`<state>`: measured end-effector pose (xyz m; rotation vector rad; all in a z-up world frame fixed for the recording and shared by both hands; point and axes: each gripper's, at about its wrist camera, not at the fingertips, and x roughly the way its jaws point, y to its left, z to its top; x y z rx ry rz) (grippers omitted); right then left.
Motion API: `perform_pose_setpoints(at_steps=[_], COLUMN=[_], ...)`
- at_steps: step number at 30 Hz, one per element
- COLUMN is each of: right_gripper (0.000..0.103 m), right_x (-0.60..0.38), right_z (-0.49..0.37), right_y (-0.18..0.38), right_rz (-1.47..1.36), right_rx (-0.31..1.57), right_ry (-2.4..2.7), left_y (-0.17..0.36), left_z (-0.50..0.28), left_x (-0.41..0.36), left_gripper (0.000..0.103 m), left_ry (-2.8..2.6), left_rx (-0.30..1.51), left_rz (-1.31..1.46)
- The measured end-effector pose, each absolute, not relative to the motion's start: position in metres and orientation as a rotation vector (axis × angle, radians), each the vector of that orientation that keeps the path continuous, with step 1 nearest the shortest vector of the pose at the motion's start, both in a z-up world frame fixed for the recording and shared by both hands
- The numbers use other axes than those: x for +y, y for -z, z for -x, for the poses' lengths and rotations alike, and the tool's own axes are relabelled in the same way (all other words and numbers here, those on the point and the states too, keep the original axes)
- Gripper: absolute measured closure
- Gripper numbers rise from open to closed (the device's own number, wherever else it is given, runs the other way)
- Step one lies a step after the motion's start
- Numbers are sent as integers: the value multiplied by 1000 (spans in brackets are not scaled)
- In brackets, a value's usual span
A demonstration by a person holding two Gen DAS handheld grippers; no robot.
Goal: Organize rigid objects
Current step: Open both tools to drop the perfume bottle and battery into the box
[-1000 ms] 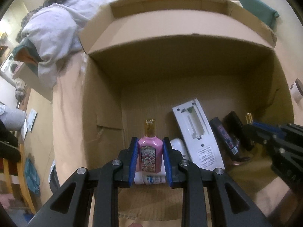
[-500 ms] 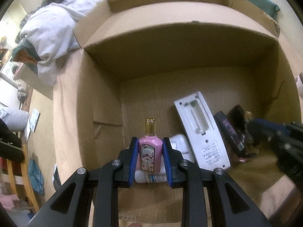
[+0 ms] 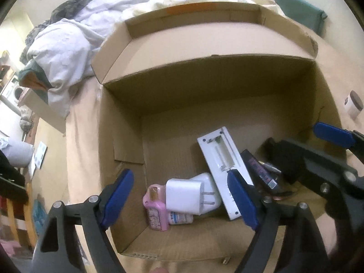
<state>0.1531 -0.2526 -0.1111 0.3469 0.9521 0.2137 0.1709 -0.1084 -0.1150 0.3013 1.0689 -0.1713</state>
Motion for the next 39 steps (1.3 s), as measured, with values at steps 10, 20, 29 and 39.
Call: perform_pose_setpoints(at_steps=[10,20,29,39], right_gripper=[0,0,0,0], right_x=[-259,-256,-265,-271], right_z=[-152,-147,-129,-99], right_y=[107,94,79,53], right_rz=[-342,-334,-365,-379], right_rx=[928,896,857,806], right_ry=[-177,-188,-191,-223], left_y=[117,103,69,36], left_z=[-169,-165,-153,-122], left_x=[-110,-96,-79,-49], left_gripper=[19,19,19,19], left_ry=[156,133,136,119], left_rx=[1081,1059,1032,1022], left_rz=[-306,-269,-254,-170])
